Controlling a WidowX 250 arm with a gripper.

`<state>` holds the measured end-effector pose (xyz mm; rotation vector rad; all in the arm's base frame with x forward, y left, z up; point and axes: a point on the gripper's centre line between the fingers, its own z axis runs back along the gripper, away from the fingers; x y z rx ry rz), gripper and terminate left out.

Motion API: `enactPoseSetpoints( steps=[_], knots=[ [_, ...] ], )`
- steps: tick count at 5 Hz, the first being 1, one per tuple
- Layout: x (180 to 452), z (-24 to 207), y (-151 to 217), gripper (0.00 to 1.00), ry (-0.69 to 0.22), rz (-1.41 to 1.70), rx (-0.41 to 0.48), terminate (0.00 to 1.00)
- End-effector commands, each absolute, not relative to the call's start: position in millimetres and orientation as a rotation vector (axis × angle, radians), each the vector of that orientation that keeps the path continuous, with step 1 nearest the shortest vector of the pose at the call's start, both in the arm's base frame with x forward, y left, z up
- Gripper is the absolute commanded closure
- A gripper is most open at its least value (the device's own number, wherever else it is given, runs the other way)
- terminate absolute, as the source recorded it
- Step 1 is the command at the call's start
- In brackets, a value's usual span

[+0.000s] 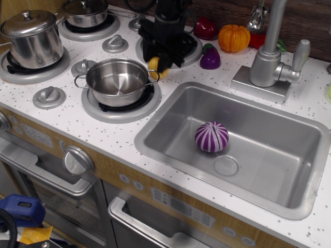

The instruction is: Put corn in pan which is on stove

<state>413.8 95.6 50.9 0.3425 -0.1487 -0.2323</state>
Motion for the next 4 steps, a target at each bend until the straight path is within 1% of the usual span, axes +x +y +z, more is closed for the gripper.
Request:
enactPoseSetpoints(
  steps=[1,2,3,4],
  knots=[
    [404.2,111.6,106.5,1.0,-0.231,-0.217,0.448,0.0],
    [392.0,120.7,114.1,1.0,-0.224,-0.203,0.479,0.0],
    [375.2,123.6,121.6,1.0,-0.196,-0.171,0.491,0.0],
    [359.1,118.6,126.6,1.0,-0.17,-0.144,0.475,0.0]
  ],
)
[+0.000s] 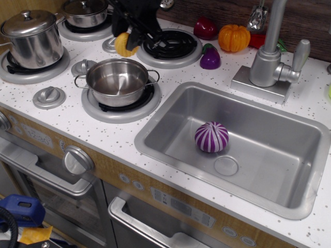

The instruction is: Put corn in pan which is on stove

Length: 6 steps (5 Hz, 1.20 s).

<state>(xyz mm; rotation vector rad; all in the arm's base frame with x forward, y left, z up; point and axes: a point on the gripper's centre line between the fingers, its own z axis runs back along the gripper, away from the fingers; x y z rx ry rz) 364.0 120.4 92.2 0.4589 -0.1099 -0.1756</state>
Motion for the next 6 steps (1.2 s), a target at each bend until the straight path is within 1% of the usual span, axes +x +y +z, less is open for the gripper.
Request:
enactPoseSetpoints(
  steps=[1,2,6],
  knots=[
    [343.8,105.5,130.2,1.0,-0.139,-0.127,0.429,0.0],
    [339.5,96.0,131.8,0.0,-0.145,-0.129,0.399,0.0],
    [339.5,96.0,131.8,0.0,-0.145,-0.129,0.399,0.0]
  ],
)
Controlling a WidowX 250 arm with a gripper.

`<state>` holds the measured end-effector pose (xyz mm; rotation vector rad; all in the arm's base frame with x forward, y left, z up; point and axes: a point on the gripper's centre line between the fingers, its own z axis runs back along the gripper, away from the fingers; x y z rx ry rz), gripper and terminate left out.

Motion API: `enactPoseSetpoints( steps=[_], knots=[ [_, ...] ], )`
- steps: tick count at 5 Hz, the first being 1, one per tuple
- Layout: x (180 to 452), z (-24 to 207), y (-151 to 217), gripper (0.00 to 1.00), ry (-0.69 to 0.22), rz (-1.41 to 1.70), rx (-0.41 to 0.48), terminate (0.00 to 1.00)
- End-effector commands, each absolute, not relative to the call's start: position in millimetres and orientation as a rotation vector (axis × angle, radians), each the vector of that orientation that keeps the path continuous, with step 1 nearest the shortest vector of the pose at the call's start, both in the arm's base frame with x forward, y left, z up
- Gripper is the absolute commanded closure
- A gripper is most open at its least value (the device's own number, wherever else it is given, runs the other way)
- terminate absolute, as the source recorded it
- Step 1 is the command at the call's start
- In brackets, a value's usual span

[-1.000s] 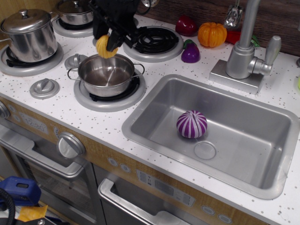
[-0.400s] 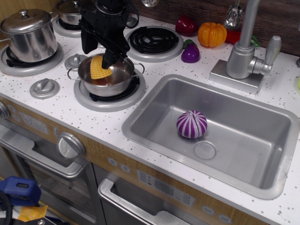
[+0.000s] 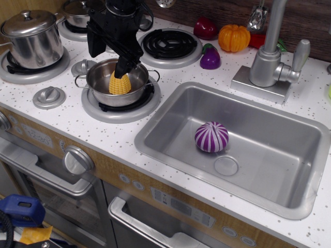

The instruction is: Put corn in pan which is on stove

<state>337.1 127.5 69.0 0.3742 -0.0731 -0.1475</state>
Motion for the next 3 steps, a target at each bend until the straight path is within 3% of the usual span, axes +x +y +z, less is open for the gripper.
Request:
enactPoseSetpoints(
  steps=[1,2,3],
  knots=[
    [339.5,96.0,131.8,0.0,-0.145,-0.129,0.399,0.0],
    [339.5,96.0,131.8,0.0,-0.145,-0.129,0.399,0.0],
    [339.5,96.0,131.8,0.0,-0.145,-0.129,0.399,1.0]
  ],
)
